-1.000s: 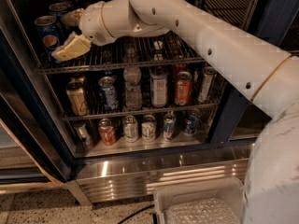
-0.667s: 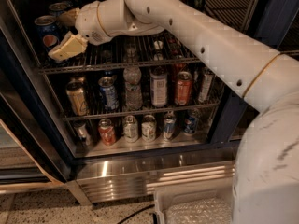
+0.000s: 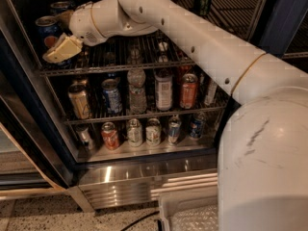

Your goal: Pick pepsi can from top shelf of fridge

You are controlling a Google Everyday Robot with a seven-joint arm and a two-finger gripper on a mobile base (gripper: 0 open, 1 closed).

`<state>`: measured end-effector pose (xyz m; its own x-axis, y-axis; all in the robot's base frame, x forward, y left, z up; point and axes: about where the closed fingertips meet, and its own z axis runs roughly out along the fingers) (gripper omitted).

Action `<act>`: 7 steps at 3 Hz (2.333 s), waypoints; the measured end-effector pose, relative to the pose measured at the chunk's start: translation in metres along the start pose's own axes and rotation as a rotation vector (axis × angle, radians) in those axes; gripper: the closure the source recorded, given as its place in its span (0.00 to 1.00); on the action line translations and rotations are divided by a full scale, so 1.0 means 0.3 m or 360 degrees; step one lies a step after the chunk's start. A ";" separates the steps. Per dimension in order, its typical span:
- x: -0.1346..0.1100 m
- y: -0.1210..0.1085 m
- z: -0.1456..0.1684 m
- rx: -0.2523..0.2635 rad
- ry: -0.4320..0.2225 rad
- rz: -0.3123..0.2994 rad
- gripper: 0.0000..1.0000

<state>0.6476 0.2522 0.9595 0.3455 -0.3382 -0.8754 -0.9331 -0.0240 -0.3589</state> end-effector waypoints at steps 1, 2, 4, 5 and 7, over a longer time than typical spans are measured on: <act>0.000 0.002 0.002 -0.0003 -0.0004 0.0001 0.46; -0.002 0.009 0.004 -0.0012 -0.0019 0.0002 0.70; 0.009 0.007 0.011 -0.0019 -0.0042 0.0026 1.00; 0.024 -0.004 0.020 -0.0027 -0.0072 0.0057 1.00; 0.036 -0.021 0.027 -0.0042 -0.0121 0.0121 1.00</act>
Offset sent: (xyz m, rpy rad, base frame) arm -0.0027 -0.0037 -0.0002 0.0195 0.0053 0.0123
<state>0.6580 0.2563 0.9497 0.2792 -0.2679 -0.9221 -0.9589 -0.0263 -0.2826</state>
